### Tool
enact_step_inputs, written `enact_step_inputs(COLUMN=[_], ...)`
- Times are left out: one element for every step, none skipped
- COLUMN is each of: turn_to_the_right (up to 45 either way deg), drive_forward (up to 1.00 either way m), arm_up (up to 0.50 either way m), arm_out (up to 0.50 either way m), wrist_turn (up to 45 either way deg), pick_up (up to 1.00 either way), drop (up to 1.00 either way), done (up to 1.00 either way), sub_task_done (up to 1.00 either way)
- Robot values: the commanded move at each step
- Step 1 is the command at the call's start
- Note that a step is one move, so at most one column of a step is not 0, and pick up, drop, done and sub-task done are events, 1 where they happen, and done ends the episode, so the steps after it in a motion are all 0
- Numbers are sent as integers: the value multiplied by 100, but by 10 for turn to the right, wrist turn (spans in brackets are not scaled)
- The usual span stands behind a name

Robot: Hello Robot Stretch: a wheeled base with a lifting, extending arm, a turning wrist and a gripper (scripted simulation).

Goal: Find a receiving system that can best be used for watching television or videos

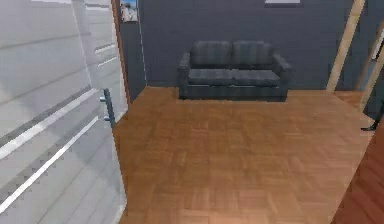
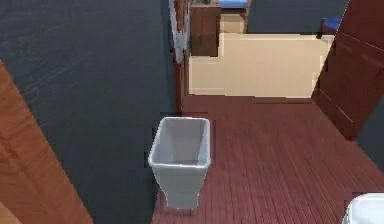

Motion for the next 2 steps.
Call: enact_step_inputs(turn_to_the_right=[-390, 0], drive_forward=[0, 20], arm_up=[0, 0], arm_out=[0, 0], wrist_turn=[0, 0], pick_up=[0, 0], drop=[0, 0], done=[0, 0], sub_task_done=[0, 0])
